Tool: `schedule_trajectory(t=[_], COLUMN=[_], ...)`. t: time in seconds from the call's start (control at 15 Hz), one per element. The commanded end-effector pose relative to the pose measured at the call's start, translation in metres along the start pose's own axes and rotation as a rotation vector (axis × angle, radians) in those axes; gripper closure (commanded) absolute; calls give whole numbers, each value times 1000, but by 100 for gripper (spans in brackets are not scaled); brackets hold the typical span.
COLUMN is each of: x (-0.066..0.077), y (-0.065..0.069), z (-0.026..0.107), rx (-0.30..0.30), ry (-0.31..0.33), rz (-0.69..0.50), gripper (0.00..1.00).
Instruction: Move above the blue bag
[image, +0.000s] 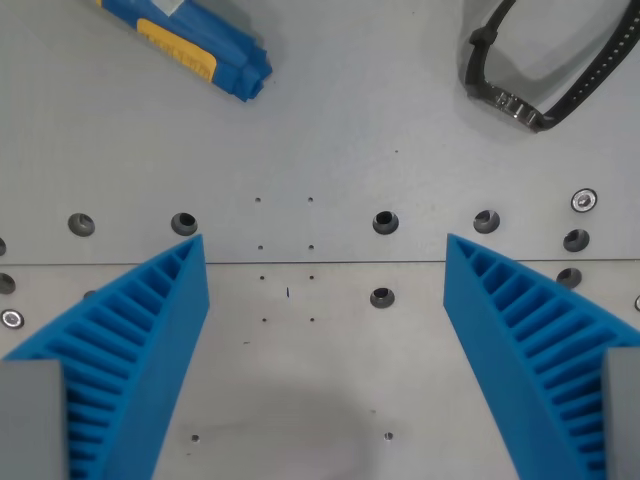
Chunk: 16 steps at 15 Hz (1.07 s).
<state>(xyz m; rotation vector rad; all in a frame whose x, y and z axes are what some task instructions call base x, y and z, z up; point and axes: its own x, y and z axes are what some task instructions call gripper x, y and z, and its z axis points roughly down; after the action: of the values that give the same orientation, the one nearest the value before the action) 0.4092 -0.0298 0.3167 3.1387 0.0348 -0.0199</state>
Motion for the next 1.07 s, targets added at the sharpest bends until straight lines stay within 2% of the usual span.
schedule_trajectory(t=[0.07, 0.47, 1.07], x=[2, 8, 20], y=[-2, -11, -33], z=[1, 14, 47], rx=[-3, -9, -17], ry=[13, 29, 62], rz=[-80, -221, -504], gripper=[0, 0, 0])
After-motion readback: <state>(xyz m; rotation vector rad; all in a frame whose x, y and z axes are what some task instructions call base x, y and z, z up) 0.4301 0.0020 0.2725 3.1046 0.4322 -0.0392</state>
